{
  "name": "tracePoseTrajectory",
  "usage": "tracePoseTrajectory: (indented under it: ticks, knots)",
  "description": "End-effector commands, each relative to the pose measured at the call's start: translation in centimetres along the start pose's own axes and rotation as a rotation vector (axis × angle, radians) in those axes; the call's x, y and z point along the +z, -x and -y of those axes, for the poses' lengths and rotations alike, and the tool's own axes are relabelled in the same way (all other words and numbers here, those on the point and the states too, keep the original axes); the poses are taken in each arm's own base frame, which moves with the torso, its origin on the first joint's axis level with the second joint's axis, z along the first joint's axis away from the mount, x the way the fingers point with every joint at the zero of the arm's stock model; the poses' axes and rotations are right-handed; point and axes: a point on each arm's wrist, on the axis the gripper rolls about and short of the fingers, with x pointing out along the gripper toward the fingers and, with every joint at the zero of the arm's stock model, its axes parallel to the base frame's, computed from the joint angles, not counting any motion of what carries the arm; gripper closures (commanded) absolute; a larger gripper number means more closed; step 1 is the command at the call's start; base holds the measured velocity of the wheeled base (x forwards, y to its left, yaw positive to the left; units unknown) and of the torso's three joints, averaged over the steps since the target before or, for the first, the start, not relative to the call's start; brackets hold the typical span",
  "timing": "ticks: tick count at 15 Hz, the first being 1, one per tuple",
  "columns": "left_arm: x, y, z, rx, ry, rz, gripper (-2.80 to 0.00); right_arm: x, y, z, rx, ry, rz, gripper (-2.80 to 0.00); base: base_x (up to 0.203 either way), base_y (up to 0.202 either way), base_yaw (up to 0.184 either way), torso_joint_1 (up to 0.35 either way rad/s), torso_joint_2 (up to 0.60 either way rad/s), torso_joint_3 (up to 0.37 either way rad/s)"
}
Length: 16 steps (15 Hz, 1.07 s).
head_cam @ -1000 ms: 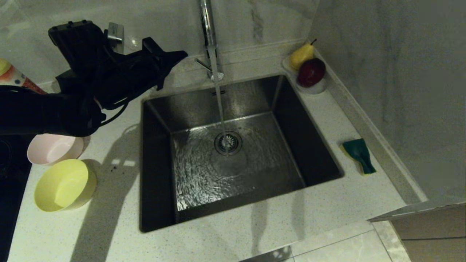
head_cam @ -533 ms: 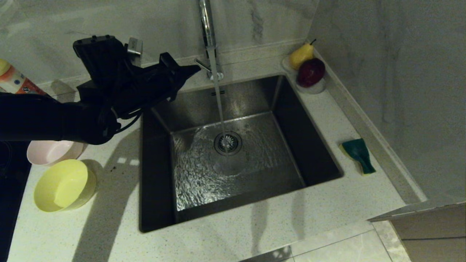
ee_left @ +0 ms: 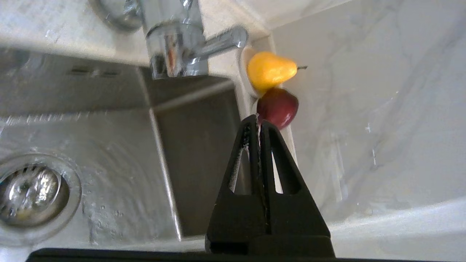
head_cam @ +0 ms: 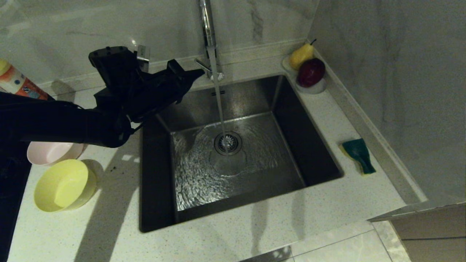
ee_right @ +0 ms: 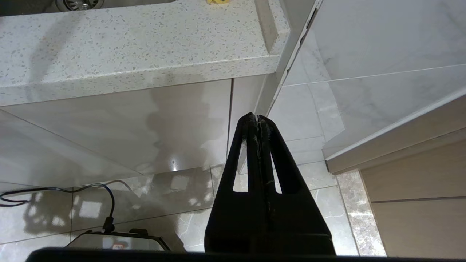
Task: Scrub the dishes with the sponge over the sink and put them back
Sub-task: Turn off the faucet
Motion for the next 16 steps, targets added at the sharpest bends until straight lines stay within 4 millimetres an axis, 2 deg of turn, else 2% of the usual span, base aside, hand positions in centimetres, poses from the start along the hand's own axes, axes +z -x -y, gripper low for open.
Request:
tracePoseTrajectory:
  ticks: [1,8,16]
  knots:
    - [-0.4,-1.0,-1.1,-0.006,0.004,0.000,0.00,0.0,0.0,0.0,0.001,0.000,-0.002,0.00,0.000,0.000,0.000,0.000,0.00,0.000]
    - [-0.1,-3.5,-2.9,-0.005,-0.017,0.082,0.00,0.0,0.0,0.0,0.001,0.000,-0.002,0.00,0.000,0.000,0.000,0.000,0.00,0.000]
    - [1.5,-4.6,-3.2,-0.040,-0.006,0.171,0.00,0.0,0.0,0.0,0.001,0.000,-0.002,0.00,0.000,0.000,0.000,0.000,0.00,0.000]
